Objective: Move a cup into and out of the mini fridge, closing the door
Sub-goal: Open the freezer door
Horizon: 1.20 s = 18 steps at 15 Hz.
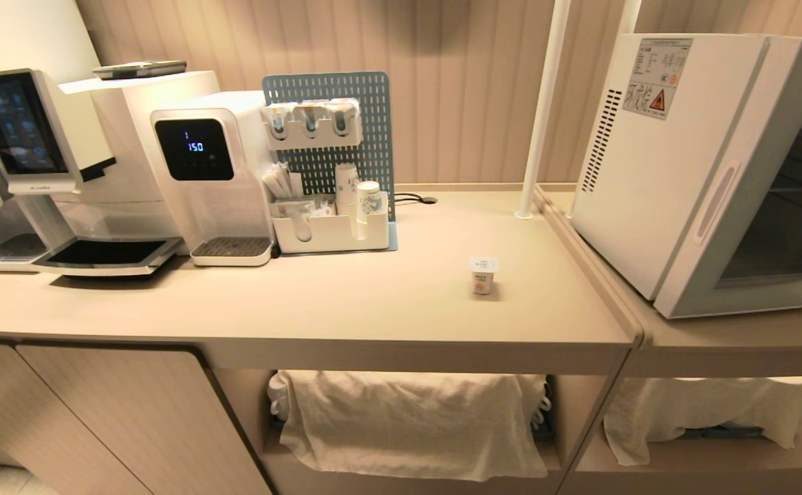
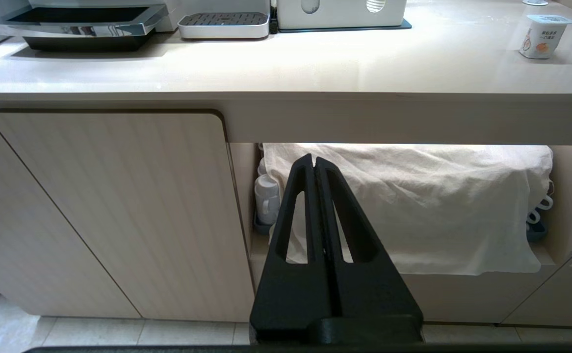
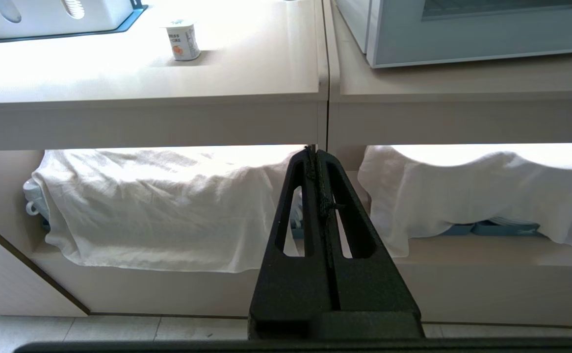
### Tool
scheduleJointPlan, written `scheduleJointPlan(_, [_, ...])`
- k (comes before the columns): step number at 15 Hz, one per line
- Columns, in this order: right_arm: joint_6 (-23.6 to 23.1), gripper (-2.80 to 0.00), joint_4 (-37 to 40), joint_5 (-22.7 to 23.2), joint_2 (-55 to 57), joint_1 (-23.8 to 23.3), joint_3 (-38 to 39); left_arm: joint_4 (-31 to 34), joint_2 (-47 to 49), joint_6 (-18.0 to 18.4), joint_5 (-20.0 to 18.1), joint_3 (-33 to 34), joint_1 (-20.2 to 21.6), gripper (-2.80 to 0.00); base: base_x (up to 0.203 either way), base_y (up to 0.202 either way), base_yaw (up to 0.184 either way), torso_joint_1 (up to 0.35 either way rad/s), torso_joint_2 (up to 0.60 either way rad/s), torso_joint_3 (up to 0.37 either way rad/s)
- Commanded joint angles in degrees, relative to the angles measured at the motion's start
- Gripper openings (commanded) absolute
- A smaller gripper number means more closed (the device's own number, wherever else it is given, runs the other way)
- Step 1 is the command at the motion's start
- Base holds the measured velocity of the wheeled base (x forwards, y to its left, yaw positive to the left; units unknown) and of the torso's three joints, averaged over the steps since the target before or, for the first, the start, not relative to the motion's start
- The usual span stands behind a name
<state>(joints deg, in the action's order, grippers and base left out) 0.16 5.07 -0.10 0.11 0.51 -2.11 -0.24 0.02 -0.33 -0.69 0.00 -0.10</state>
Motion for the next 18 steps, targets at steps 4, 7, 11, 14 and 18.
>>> scheduleJointPlan(4, [0.0, -2.8, 0.0, 0.0, 0.1, 0.0, 0.0, -0.1, 0.0, 0.7, 0.1, 0.0, 0.0, -2.8, 0.0, 0.0, 0.0, 0.0, 0.0, 0.0])
scheduleJointPlan(7, [-0.1, -2.8, 0.1, 0.1, 0.1, 0.0, -0.1, -0.1, 0.0, 0.9, 0.1, 0.0, 0.0, -2.8, -0.001, -0.03, -0.003, 0.001, 0.0, 0.001])
scheduleJointPlan(11, [0.0, -2.8, 0.1, 0.0, 0.1, 0.0, -0.1, 0.0, 0.0, 0.9, 0.1, -0.1, 0.0, -2.8, 0.0, -0.189, -0.001, 0.002, 0.0, 0.0])
scheduleJointPlan(14, [0.0, -2.8, 0.1, 0.1, 0.1, 0.0, -0.1, 0.0, 0.0, 0.9, 0.1, -0.1, 0.0, -2.8, 0.0, -0.194, -0.001, 0.004, 0.0, 0.003])
scheduleJointPlan(18, [-0.1, -2.8, 0.1, 0.1, 0.1, 0.0, -0.1, 0.0, 0.0, 0.9, 0.1, -0.1, 0.0, -2.8, 0.0, -0.192, 0.0, 0.004, 0.0, 0.006])
